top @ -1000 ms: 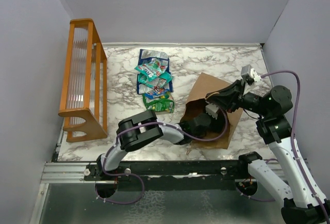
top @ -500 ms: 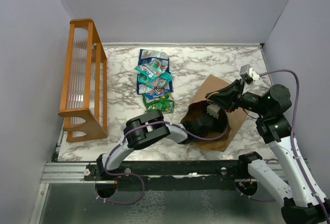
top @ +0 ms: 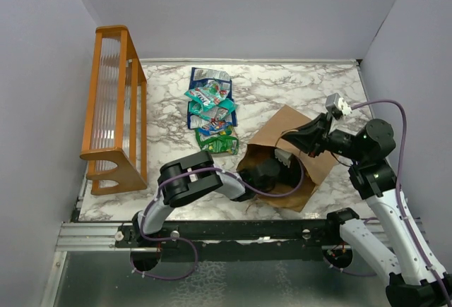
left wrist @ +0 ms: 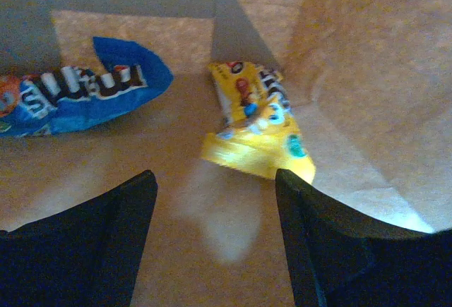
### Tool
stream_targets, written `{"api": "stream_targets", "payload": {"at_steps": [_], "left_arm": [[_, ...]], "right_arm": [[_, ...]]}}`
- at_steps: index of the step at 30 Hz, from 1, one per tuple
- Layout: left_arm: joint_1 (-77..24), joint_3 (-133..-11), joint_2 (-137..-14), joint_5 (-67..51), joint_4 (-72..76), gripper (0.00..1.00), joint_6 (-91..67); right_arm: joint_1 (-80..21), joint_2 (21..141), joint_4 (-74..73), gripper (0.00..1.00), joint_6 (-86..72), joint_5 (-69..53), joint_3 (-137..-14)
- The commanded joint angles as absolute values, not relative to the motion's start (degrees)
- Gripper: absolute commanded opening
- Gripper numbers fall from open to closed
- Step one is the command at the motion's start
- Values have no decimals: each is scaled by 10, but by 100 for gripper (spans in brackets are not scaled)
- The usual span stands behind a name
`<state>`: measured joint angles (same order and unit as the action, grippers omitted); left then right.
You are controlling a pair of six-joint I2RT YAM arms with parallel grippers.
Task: Take the snacks out of the paper bag
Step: Take out the snack from the paper bag.
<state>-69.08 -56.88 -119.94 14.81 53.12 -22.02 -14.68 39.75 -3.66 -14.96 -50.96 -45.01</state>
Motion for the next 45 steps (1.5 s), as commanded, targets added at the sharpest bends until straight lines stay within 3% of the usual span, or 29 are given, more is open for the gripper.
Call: {"api": "stream_targets", "payload": {"at_steps": [1, 8, 14, 21, 25, 34, 45], "left_arm": [[-696, -625, -1231, 100, 557, 72, -230], [-696, -718, -1316, 123, 606, 72, -228], [-696, -787, -1374, 153, 574, 62, -204], [-690, -760, -1350, 160, 590, 21, -188], [-690, -713, -1291, 161, 571, 10, -176], [-696, -609, -1131, 122, 458, 7, -186], [-737, -514, -939, 105, 298, 6, -168]], "right_arm": [[-148, 395, -38, 2, -156, -503, -462], [-148, 409, -37, 2, -157, -512, -483], [-148, 412, -36, 2, -158, -512, -495], [-148, 409, -50, 1, -149, -504, -500], [-148, 404, -69, 2, -129, -489, -499], [-148, 388, -92, 2, -125, -357, -476], [-148, 375, -110, 2, -115, -294, -474]]}}
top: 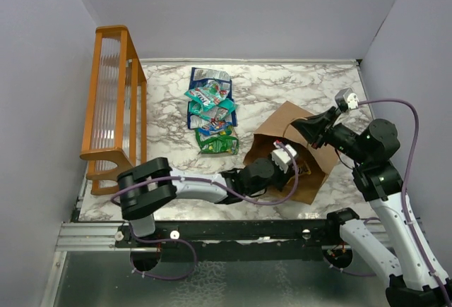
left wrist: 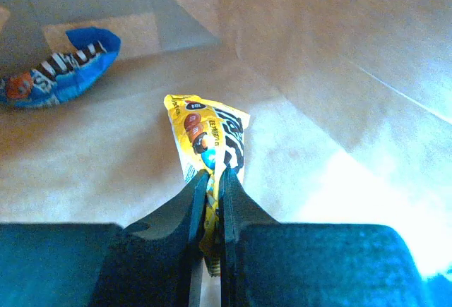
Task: Take the snacks out of the paper bag
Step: Take out the snack from the paper bag.
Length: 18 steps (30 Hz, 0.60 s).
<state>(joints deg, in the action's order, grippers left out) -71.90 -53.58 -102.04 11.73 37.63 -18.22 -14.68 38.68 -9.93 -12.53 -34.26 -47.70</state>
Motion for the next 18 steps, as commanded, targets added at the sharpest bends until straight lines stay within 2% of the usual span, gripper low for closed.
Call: {"api": "stream_targets", "payload": {"at_steps": [1, 13, 18], "left_arm": [[-741, -505, -916, 108, 283, 6, -168], [-747, -442, -564, 91, 19, 8, -147], [-747, -489, -456, 168, -108, 11, -114]], "right_arm": [[-148, 375, -108, 2, -116, -290, -472], [-148, 384, -85, 2, -127, -268, -457], [-148, 387, -83, 2, -126, -265, -457]]}}
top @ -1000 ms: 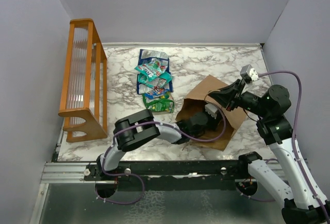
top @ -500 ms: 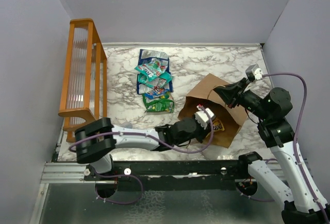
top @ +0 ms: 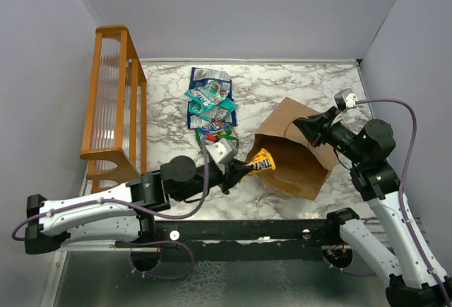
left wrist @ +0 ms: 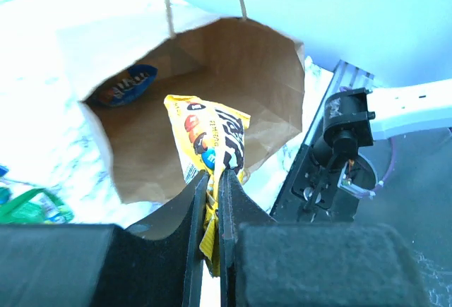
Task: Take the snacks out of the paper bag
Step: Take out the snack from the paper bag, then place the snack at the center of the board.
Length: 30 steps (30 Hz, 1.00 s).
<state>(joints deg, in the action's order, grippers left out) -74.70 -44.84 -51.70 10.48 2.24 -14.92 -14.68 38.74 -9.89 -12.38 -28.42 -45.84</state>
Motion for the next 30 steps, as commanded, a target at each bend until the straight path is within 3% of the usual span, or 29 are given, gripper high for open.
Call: {"api": "stream_targets", "payload": {"at_steps": [1, 8, 14, 21, 30], "left_arm": [[-747, -501, -444, 197, -127, 11, -109], [-747, -549, -428, 421, -164, 8, -56], [-745, -528, -477, 598, -59, 8, -5], [-691, -484, -574, 559, -32, 3, -41], [-515, -433, -585, 320, 15, 1, -142]], "right_arm": [[-148, 388, -82, 2, -126, -265, -457], [-148, 393, -82, 2, -125, -267, -460], [-148, 395, -86, 2, -124, -267, -466], [-148, 396, -92, 2, -122, -270, -473], [-148, 397, -95, 2, -121, -277, -476]]}}
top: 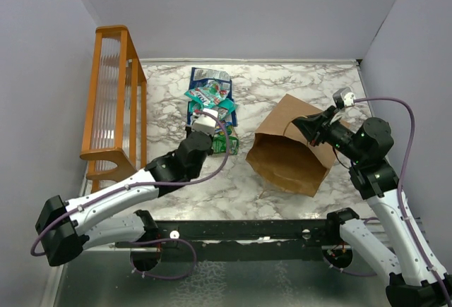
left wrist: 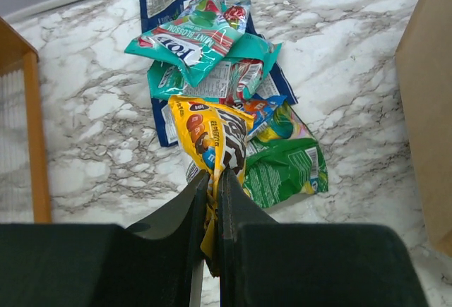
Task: Take the snacks out of the paper bag
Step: Place the snack at the center of the board.
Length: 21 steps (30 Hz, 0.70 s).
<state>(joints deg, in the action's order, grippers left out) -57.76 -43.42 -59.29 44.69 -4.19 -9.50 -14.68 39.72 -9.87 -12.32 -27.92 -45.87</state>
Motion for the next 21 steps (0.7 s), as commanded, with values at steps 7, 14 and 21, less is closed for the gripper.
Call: {"api": "stream_targets", "payload": {"at_steps": [7, 14, 21], "left_arm": [[-386, -480, -664, 141, 12, 1, -157], [-291, -555, -775, -45, 19, 0, -186], [-212, -569, -873, -165, 79, 3, -234]], "right_arm": [[-148, 393, -99, 2, -121, -281, -480], [-148, 392, -110, 2, -120, -285, -486], [-148, 386, -113, 1, -121, -288, -487]]}}
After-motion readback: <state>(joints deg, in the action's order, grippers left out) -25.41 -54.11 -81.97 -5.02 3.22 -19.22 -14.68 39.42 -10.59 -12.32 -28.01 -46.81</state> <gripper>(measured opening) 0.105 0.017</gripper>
